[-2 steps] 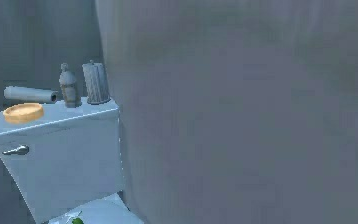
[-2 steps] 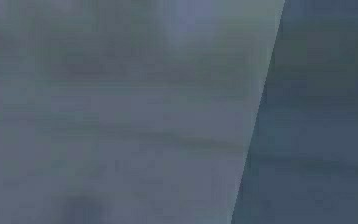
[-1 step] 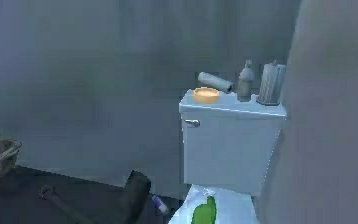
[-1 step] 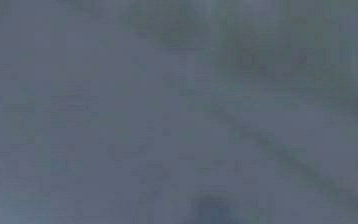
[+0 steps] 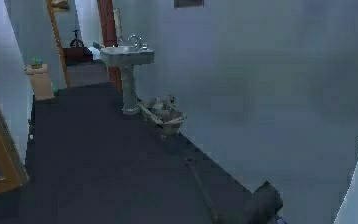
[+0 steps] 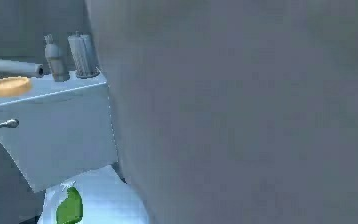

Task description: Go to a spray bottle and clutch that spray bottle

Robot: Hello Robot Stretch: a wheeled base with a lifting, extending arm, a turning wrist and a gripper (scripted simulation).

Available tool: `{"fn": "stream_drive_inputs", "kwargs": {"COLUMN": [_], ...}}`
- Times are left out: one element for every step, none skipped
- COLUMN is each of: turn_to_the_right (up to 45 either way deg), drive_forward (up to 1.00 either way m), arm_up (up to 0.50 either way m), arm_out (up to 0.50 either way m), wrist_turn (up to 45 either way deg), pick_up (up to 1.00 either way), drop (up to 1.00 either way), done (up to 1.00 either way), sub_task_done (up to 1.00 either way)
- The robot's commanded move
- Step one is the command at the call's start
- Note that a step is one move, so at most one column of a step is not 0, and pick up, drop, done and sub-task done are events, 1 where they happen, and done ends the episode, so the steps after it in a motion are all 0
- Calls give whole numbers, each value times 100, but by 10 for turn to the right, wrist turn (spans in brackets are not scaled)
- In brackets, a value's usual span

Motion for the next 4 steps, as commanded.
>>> {"fn": "stream_drive_inputs", "kwargs": {"turn_to_the_right": [-450,-90,0,180], "drive_forward": [0,0,20,0], "arm_up": [0,0,0,0], "arm_out": [0,0,0,0], "wrist_turn": [0,0,0,0], "pick_up": [0,0,0,0], "drop": [0,0,0,0], "done": [0,0,0,0], "sub_task_done": [0,0,0,0]}}
